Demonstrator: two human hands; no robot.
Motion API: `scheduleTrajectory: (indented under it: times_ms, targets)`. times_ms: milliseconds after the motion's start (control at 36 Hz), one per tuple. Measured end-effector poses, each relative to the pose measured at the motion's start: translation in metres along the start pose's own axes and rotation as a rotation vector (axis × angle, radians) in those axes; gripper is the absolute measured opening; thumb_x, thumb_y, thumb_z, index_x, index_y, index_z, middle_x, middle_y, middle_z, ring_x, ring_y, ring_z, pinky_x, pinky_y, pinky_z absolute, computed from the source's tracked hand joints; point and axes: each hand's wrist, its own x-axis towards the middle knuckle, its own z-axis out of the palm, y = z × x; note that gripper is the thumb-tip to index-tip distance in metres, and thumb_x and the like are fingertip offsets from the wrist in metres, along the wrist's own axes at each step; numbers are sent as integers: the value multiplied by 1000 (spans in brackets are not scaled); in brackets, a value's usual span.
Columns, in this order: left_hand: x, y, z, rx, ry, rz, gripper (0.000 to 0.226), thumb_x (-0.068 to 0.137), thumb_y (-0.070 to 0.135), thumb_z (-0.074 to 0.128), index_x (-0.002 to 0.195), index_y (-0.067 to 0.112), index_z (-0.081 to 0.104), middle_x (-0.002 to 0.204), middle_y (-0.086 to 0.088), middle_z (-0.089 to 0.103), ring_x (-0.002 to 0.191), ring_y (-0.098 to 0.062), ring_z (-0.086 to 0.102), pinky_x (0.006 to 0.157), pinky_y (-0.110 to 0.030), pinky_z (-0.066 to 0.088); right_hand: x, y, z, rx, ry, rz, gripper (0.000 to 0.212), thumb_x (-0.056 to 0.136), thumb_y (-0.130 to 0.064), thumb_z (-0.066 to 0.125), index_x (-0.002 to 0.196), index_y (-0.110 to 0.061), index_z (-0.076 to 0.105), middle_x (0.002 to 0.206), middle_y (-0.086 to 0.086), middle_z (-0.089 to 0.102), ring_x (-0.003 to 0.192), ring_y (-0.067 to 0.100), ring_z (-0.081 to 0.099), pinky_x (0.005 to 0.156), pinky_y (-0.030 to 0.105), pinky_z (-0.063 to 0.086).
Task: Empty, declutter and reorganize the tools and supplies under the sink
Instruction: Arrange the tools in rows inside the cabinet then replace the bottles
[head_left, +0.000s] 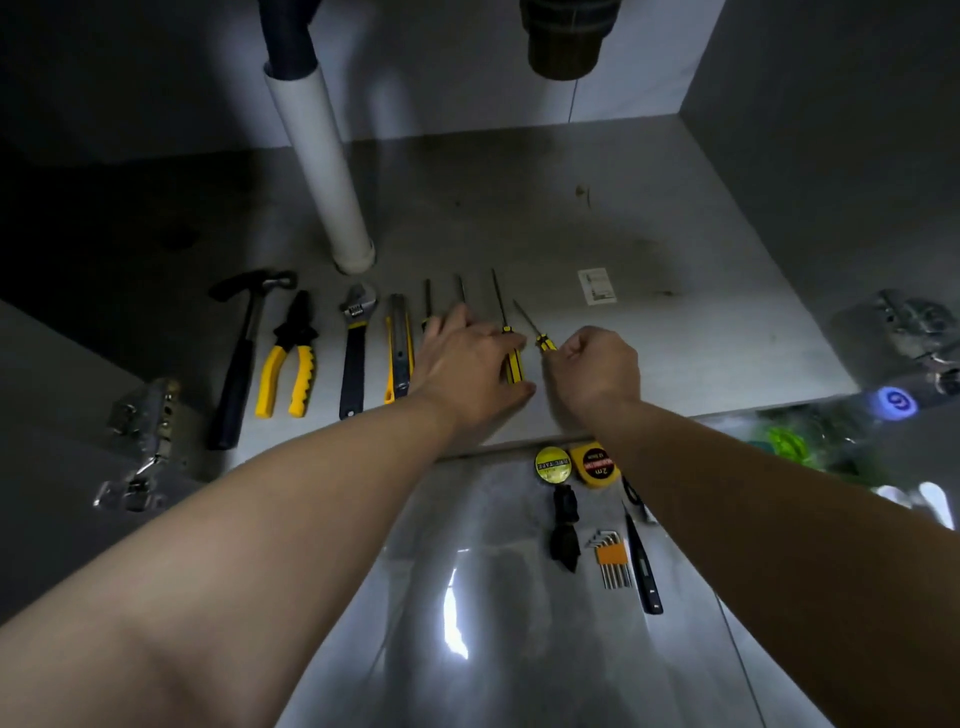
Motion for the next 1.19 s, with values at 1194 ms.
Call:
scheduleTrajectory:
  times_ms: [1194]
  targets:
    - [-9, -5, 12, -40, 61, -73, 77, 74, 76, 65, 139, 34, 54, 136, 6, 53, 129, -29, 35, 104, -43, 31, -13, 20, 12, 30, 42, -106, 17, 92, -33, 66, 93, -16, 64, 89, 2, 68, 83, 17, 64, 75, 31, 52]
